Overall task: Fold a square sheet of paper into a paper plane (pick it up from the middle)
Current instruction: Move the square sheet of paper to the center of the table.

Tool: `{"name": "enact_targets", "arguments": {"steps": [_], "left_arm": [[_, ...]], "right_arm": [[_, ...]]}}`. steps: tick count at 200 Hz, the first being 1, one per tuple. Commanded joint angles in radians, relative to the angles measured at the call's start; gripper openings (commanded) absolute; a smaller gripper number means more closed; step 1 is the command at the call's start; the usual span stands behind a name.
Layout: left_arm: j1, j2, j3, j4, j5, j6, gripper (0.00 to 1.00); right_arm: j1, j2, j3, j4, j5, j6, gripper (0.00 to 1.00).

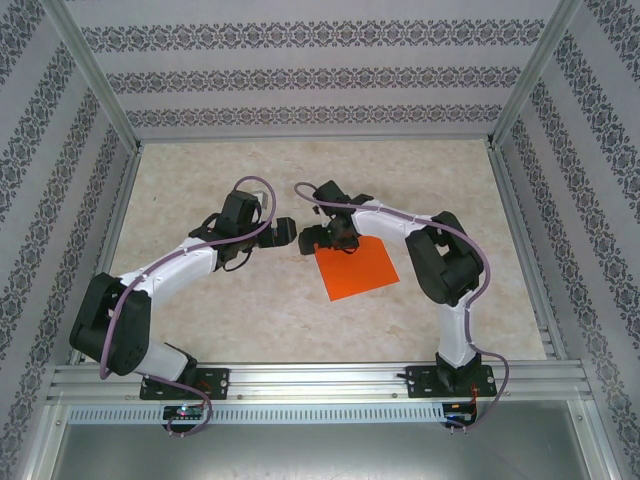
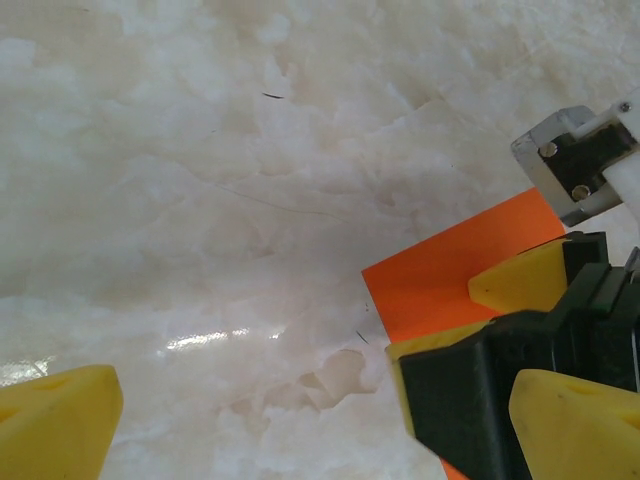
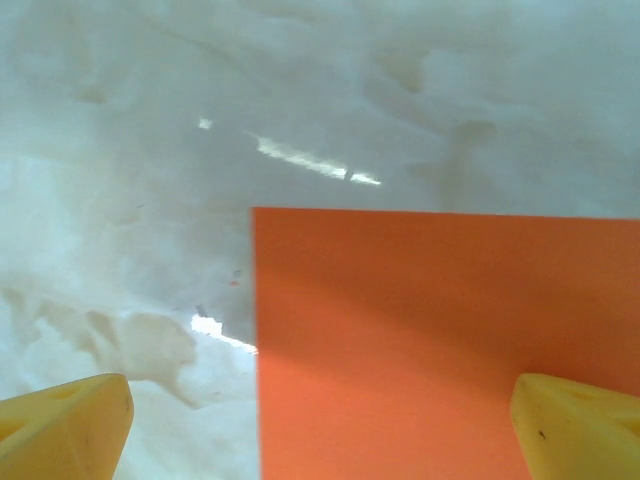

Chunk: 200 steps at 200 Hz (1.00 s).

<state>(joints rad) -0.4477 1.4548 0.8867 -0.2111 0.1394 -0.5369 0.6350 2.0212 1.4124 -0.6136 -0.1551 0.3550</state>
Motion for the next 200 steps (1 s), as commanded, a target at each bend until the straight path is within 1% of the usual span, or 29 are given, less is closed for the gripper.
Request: {"name": "enact_targets", "arguments": {"steps": [1,16,30,44,59,93,119,130,155,183,200], "left_arm": [[-0.006,-0.019,0.021,0.01,-0.005,-0.009,1.0],[-0.008,-0.019,0.018,0.023,0.004,-0.013,1.0],[-0.009,-0.011,0.021,0.035,0.025,-0.025,1.0],[-0.02,0.009,0.024,0.049,0.049,-0.043,1.0],[-0.049,0.036,0.035,0.056,0.055,-0.056,1.0],[-0.125,0.096,0.061,0.048,0.031,-0.075,1.0],[-0.151,0.13,0.085,0.036,0.02,-0.082,1.0],[-0.157,0.134,0.092,0.032,0.014,-0.081,1.0],[-0.159,0.141,0.105,0.023,-0.002,-0.076,1.0],[-0.159,0.139,0.106,0.019,-0.023,-0.093,1.0],[-0.158,0.135,0.098,0.019,-0.045,-0.107,1.0]], "right_arm": [[0.004,-0.072,0.019,-0.035,0.053,-0.028,0.98],[-0.01,-0.139,-0.021,-0.019,0.124,-0.003,0.98],[-0.045,-0.175,-0.039,-0.062,0.187,0.054,0.98],[-0.076,-0.183,-0.05,-0.113,0.189,0.078,0.98],[-0.086,-0.196,-0.076,-0.133,0.191,0.052,0.98],[-0.092,-0.197,-0.093,-0.203,0.212,0.014,0.98],[-0.096,-0.204,-0.139,-0.207,0.216,0.046,0.98],[-0.108,-0.213,-0.171,-0.191,0.198,0.071,0.98],[-0.126,-0.237,-0.25,-0.123,0.109,0.143,0.97],[-0.106,-0.278,-0.362,-0.023,0.057,0.26,0.97],[-0.084,-0.296,-0.407,0.003,0.063,0.333,0.97]]}}
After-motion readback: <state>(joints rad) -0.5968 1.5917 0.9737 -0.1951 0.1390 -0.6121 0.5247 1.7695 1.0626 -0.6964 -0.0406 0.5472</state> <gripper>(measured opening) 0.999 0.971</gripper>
